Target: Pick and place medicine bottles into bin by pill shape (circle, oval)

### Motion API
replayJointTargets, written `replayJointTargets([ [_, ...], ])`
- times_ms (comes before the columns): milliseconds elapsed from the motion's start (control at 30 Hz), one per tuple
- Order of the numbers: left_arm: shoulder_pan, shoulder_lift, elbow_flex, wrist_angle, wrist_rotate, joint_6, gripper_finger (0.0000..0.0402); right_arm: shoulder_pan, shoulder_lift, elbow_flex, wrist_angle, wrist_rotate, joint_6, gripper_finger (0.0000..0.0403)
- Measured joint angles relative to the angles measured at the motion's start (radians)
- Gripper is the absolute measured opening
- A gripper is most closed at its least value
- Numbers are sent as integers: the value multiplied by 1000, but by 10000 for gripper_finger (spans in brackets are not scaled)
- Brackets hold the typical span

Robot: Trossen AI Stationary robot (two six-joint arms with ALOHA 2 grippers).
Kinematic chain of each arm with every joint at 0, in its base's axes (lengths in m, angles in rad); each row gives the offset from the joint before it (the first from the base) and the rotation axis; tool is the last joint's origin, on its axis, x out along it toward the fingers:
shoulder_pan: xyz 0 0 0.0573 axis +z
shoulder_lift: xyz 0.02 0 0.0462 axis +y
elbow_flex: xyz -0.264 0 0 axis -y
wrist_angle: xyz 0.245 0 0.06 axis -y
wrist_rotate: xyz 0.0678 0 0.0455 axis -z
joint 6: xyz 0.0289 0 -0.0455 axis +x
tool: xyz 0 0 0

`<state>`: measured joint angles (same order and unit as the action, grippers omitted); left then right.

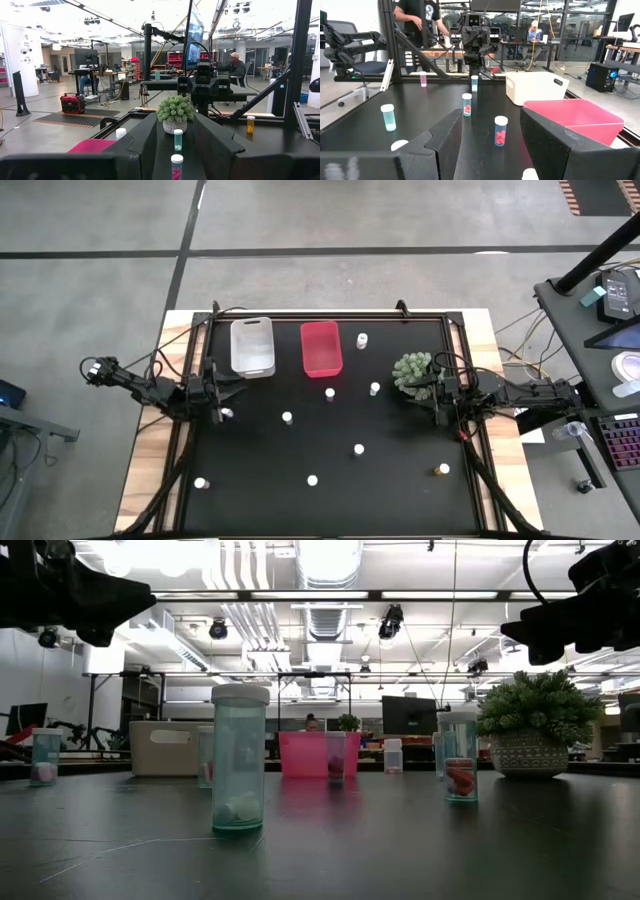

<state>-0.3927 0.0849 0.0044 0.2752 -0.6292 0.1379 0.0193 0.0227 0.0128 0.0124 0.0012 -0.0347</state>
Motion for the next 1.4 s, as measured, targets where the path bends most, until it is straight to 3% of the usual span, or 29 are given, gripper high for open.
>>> replayJointTargets([
  [167,0,0,0,0,0,0,111,0,0,1,-9,-2,6,192],
  [400,0,0,0,2,0,-1,111,0,6,9,-27,-4,159,192],
  [667,0,1,0,165,36,-2,111,0,6,10,-24,-2,165,192],
  [767,0,0,0,205,55,-4,111,0,10,8,36,18,100,192],
  [900,0,0,0,232,51,-49,111,-5,17,9,194,31,239,192],
  [1000,1,0,0,278,9,-4,111,-7,27,9,282,95,145,192],
  [1200,1,0,0,360,-191,61,111,-7,38,10,394,115,-148,192],
  [1400,1,0,6,460,-105,208,111,-7,38,11,424,116,-128,192],
])
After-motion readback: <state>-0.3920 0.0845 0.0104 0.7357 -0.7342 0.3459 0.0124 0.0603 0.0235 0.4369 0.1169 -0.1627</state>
